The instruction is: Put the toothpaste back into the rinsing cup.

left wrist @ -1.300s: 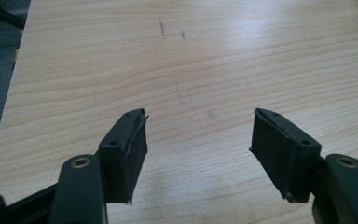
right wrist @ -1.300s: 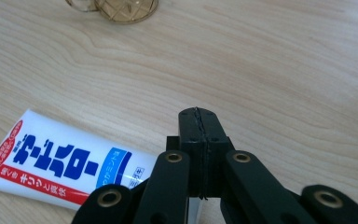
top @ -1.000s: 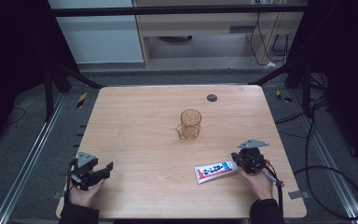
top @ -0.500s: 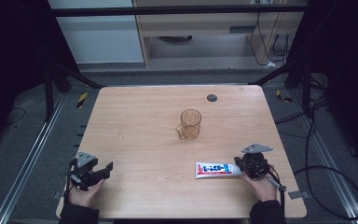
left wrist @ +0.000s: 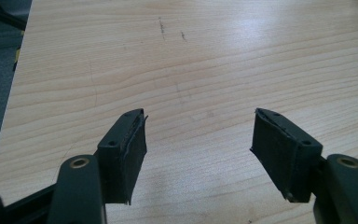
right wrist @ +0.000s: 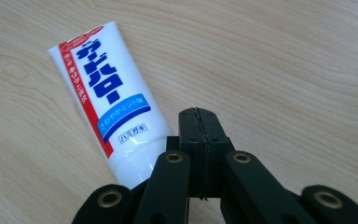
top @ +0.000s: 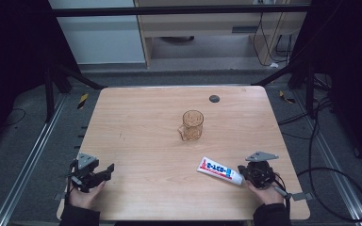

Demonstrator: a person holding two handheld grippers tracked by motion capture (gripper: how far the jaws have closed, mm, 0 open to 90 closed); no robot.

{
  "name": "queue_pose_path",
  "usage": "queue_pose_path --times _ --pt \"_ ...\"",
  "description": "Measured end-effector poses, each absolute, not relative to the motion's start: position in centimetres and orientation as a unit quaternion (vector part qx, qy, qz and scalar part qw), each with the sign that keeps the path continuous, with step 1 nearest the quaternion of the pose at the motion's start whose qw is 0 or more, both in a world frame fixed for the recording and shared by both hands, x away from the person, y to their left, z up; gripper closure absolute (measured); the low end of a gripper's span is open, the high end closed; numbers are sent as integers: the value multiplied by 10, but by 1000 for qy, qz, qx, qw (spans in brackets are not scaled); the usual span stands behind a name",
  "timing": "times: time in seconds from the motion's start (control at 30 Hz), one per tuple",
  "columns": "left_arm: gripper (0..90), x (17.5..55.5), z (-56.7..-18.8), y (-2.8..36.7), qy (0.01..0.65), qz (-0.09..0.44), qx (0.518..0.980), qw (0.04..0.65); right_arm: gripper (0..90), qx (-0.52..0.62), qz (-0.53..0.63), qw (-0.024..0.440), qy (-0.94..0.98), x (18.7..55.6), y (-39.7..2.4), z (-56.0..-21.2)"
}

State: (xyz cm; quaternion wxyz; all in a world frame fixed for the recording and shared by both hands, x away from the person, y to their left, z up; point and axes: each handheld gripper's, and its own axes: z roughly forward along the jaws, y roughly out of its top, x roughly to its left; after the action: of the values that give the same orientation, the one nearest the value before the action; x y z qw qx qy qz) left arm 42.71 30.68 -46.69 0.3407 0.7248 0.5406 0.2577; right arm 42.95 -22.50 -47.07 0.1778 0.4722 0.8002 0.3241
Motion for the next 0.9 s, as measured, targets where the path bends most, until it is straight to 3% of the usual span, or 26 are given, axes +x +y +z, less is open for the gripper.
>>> queue_pose_path --times 0.5,0.9 --pt "334 427 -467 307 540 258 725 341 900 458 337 144 810 411 -214 -471" --pt "334 427 -467 307 540 258 725 341 899 459 343 143 807 407 -209 -468"
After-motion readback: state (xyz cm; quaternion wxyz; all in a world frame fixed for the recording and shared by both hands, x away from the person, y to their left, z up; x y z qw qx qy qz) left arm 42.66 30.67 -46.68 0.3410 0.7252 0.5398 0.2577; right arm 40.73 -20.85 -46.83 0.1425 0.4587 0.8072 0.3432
